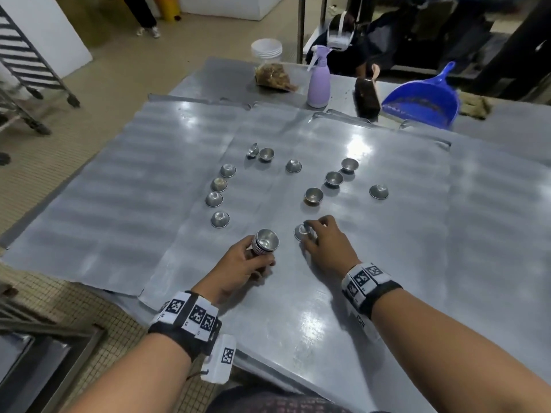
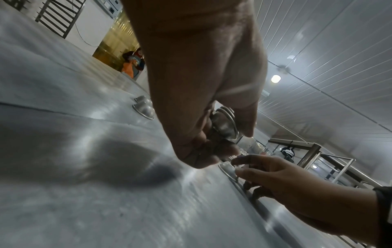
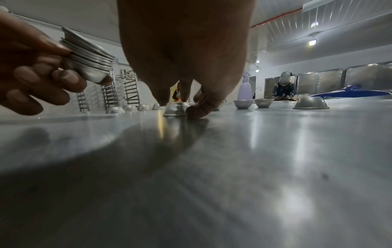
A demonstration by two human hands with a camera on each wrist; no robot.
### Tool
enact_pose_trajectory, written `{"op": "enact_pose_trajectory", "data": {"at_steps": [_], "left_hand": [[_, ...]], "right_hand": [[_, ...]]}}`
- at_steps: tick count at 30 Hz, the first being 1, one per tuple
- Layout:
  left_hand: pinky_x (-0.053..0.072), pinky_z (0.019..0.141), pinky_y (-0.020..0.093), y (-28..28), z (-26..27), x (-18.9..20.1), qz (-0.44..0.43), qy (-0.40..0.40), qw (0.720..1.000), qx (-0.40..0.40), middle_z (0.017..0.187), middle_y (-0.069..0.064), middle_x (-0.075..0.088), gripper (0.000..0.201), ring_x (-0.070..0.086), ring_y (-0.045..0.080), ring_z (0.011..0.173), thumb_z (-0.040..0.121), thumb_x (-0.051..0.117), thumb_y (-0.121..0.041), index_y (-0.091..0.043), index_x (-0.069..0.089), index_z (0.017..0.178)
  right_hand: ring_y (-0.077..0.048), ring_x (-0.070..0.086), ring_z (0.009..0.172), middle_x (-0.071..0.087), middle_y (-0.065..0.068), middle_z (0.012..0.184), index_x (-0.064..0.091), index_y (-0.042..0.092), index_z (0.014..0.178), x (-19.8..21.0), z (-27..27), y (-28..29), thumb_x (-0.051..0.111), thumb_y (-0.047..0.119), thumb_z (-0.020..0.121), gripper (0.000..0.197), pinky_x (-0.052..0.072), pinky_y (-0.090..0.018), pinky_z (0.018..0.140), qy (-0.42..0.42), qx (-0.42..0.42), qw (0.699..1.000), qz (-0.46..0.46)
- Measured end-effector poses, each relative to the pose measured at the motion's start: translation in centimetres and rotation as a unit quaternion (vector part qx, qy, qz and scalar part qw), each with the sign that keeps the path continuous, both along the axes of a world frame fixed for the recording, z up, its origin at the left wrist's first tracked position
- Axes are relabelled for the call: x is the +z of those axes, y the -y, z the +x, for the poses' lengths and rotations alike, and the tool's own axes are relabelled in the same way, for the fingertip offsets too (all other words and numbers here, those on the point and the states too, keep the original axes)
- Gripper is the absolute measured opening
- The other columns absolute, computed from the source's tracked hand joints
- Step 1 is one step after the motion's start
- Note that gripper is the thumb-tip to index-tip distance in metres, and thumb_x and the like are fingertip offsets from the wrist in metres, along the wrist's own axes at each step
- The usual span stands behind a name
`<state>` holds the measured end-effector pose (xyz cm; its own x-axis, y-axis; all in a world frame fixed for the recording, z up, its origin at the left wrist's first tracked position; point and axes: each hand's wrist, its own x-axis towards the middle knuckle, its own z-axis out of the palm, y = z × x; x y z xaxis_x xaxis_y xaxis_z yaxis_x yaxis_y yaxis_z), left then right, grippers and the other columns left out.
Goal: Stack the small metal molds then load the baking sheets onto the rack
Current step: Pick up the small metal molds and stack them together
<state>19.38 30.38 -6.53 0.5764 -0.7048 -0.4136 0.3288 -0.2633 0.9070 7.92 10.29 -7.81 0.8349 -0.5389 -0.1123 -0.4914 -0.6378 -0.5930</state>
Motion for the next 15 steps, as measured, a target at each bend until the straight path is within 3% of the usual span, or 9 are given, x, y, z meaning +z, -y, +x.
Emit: {"op": "enact_pose_trajectory", "data": {"at_steps": [4, 8, 11, 13, 15], "left_hand": [[0.045, 0.058, 0.034, 0.2, 0.1, -0.5, -0.008, -0.014, 1.0, 0.006, 0.086, 0.012, 0.071, 0.026, 0.058, 0.027, 0.069, 0.09, 0.076, -0.004, -0.01, 0.061, 0.11], [0.046, 0.059, 0.036, 0.0, 0.3, -0.6, -0.005, -0.009, 1.0, 0.013, 0.086, 0.012, 0.071, 0.026, 0.057, 0.026, 0.066, 0.089, 0.076, -0.004, -0.008, 0.061, 0.11], [0.046, 0.058, 0.035, -0.1, 0.3, -0.4, -0.004, -0.009, 1.0, 0.02, 0.083, 0.011, 0.071, 0.027, 0.057, 0.024, 0.062, 0.09, 0.075, -0.003, -0.007, 0.061, 0.111], [0.046, 0.058, 0.034, -0.2, 0.3, -0.4, -0.004, -0.01, 1.0, 0.024, 0.081, 0.009, 0.071, 0.026, 0.057, 0.021, 0.061, 0.09, 0.075, -0.002, -0.007, 0.061, 0.112], [0.046, 0.058, 0.033, -0.1, 0.2, -0.5, -0.005, -0.012, 1.0, 0.025, 0.081, 0.009, 0.071, 0.027, 0.057, 0.021, 0.06, 0.09, 0.075, -0.002, -0.007, 0.061, 0.112]], "right_hand": [[-0.033, 0.059, 0.111, 0.037, -0.009, 0.143, 0.04, 0.027, 0.15, 0.2, 0.6, 0.3, 0.063, 0.035, 0.094, 0.061, 0.046, -0.034, 0.092, -0.036, 0.013, 0.999, 0.015], [-0.033, 0.061, 0.101, 0.041, -0.008, 0.133, 0.055, 0.022, 0.132, 0.1, 1.9, 0.2, 0.06, 0.03, 0.093, 0.039, 0.048, -0.035, 0.087, -0.069, 0.024, 0.997, -0.022], [-0.034, 0.06, 0.101, 0.053, -0.008, 0.125, 0.054, 0.016, 0.121, -0.3, 1.8, 0.3, 0.058, 0.028, 0.093, 0.031, 0.047, -0.037, 0.084, -0.039, 0.018, 0.999, -0.018], [-0.032, 0.06, 0.106, 0.059, -0.006, 0.123, 0.051, 0.018, 0.124, -0.4, 1.4, 0.4, 0.058, 0.029, 0.093, 0.034, 0.045, -0.036, 0.086, -0.008, 0.001, 1.0, 0.003], [-0.031, 0.058, 0.112, 0.056, -0.005, 0.132, 0.048, 0.021, 0.137, -0.4, 1.0, 0.5, 0.059, 0.03, 0.092, 0.047, 0.045, -0.037, 0.092, 0.009, -0.003, 1.0, 0.012]]}}
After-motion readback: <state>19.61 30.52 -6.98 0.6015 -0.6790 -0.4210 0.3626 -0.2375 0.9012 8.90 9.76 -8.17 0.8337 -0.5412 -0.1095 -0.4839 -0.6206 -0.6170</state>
